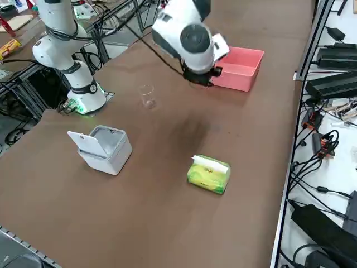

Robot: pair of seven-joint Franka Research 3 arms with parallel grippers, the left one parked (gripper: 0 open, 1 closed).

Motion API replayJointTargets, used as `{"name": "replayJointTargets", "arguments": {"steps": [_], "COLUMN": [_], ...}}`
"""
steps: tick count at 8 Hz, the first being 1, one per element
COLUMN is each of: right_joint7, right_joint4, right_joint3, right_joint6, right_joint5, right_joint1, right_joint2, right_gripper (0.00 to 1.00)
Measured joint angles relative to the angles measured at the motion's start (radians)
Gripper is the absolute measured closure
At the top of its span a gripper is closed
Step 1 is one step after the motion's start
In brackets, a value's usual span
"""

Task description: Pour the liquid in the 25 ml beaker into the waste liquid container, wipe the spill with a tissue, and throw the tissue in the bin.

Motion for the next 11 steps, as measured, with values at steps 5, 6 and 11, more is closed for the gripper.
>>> {"name": "replayJointTargets", "arguments": {"steps": [5, 6, 11], "right_joint7": [-0.387, -0.442, -0.599], "right_joint4": [-0.075, -0.084, -0.088], "right_joint3": [0.001, 0.001, 0.002], "right_joint6": [-0.003, -0.014, -0.058], "right_joint5": [0.173, 0.203, 0.245], "right_joint1": [-0.123, -0.139, -0.213], "right_joint2": [0.169, 0.199, 0.329], "right_gripper": [0.53, 0.53, 0.53]}}
